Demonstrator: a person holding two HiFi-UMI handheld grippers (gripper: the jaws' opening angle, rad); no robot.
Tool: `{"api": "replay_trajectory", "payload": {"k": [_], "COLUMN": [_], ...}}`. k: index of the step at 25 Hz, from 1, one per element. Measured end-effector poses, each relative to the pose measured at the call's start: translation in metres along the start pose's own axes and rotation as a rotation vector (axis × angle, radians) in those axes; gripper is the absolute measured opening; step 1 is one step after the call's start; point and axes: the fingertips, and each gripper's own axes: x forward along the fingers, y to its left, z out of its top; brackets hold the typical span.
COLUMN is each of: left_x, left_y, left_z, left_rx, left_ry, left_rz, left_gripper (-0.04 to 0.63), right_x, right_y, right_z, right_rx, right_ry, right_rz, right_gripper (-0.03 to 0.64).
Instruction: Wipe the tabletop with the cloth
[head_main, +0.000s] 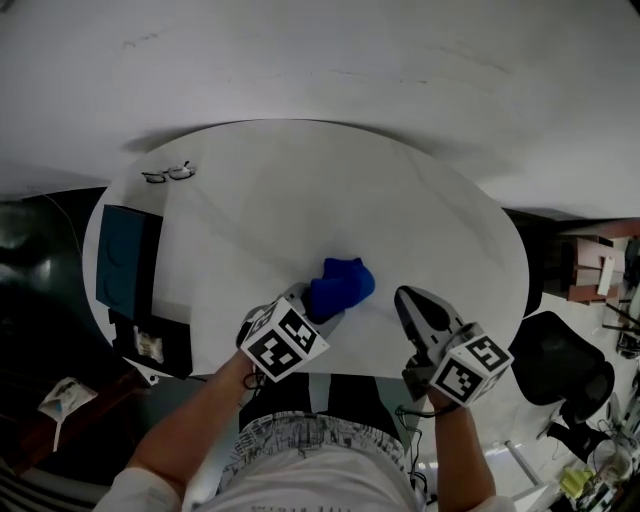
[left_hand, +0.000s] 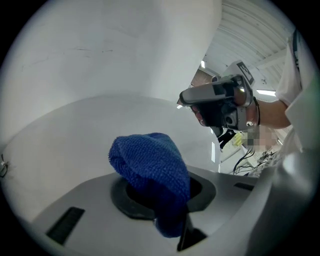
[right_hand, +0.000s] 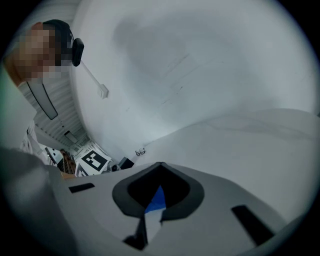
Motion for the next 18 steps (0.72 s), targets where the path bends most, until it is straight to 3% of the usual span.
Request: {"api": "replay_trajectory", "payload": {"k": [6, 18], "left_x": [-0.042, -0.174], "left_y": [0.013, 0.035], "left_z": [0.019, 0.036], "left_rx": [-0.036, -0.049], "left_ry": [-0.123, -0.415], "left_rz": [0.024, 0.16], "left_gripper": [0.112, 0.112], "right_x": [0.012, 0.051], "right_y": [0.023, 0.115], "right_z": [0.017, 0.049], "right_rx": [-0.047, -0.196], "right_ry": [-0.014, -0.026], "right_rz": [0.034, 0.144], "right_gripper": [0.006, 0.006]}}
